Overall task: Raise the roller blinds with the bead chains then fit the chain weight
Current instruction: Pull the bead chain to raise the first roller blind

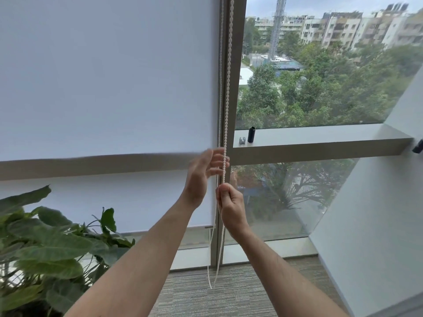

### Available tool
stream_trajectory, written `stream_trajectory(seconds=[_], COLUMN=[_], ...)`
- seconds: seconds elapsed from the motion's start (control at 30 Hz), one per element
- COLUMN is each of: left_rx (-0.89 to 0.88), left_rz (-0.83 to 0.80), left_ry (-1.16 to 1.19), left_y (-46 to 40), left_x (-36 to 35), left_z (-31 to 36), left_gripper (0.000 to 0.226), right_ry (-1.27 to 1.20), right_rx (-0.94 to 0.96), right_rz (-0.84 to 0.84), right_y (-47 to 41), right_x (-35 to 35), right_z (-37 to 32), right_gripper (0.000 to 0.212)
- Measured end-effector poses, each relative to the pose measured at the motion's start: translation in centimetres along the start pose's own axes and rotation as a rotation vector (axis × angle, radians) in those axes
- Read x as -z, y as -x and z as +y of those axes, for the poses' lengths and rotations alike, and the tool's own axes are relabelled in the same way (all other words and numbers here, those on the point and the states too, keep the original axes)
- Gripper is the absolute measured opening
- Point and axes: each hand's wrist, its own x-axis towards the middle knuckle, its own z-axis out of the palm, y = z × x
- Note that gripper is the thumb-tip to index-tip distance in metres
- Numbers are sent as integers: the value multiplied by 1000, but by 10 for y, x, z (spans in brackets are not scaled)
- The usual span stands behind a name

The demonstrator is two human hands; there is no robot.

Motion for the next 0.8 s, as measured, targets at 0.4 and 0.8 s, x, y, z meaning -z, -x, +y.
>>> stream_trajectory(seconds=[0.4, 0.8], left_rx=[-87, -38], left_rz=[-50, 10], left_ry=[135, 122], left_y=[-19, -2], left_x=[-42, -31], left_z=[36, -5], left_gripper=[43, 41], right_ry=[-25, -32], right_rx=[-117, -372], right_rz=[-53, -178], right_y=[16, 19], right_x=[4, 31], right_z=[21, 29], right_gripper=[39, 44])
